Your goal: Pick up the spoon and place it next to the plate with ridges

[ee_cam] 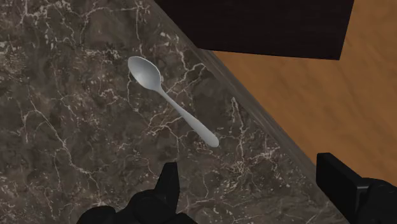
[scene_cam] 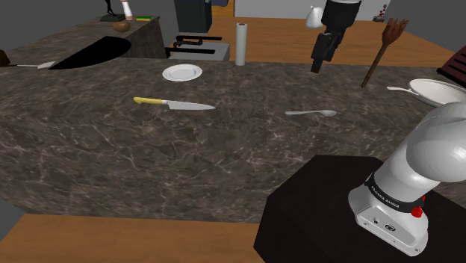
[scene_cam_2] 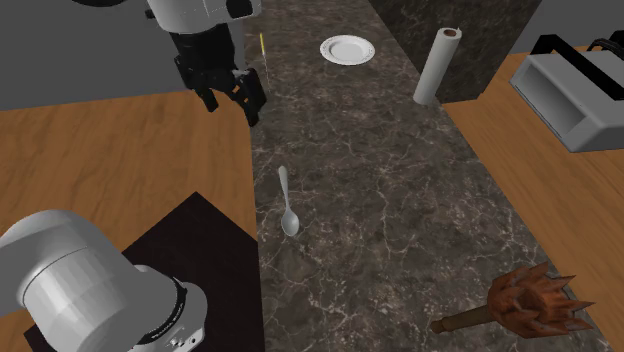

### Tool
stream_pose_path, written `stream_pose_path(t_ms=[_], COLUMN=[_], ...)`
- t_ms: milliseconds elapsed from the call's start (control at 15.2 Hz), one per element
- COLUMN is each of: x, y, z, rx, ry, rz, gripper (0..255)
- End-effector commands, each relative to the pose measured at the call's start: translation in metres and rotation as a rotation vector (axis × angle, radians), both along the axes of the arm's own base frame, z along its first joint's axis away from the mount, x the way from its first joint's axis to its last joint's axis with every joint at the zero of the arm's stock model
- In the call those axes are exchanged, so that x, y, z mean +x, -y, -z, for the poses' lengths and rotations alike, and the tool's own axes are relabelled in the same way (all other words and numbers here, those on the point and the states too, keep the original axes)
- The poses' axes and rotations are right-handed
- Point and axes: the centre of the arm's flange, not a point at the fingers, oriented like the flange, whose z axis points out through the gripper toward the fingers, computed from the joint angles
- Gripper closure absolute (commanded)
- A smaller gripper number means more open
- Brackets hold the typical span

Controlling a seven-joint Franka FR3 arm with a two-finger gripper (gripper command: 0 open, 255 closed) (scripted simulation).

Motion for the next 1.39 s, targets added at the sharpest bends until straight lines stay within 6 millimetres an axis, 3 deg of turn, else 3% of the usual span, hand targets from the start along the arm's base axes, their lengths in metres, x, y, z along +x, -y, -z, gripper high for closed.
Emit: stream_pose_path(t_ms=[0, 462, 990, 1320], x=[0.000, -0.006, 0.008, 0.011], y=[0.000, 0.067, 0.131, 0.125], z=[0.000, 0.080, 0.179, 0.204], rx=[0.000, 0.116, 0.248, 0.248], ry=[0.000, 0.056, 0.119, 0.119], rz=[0.000, -0.217, -0.464, -0.464], gripper=[0, 0, 0, 0])
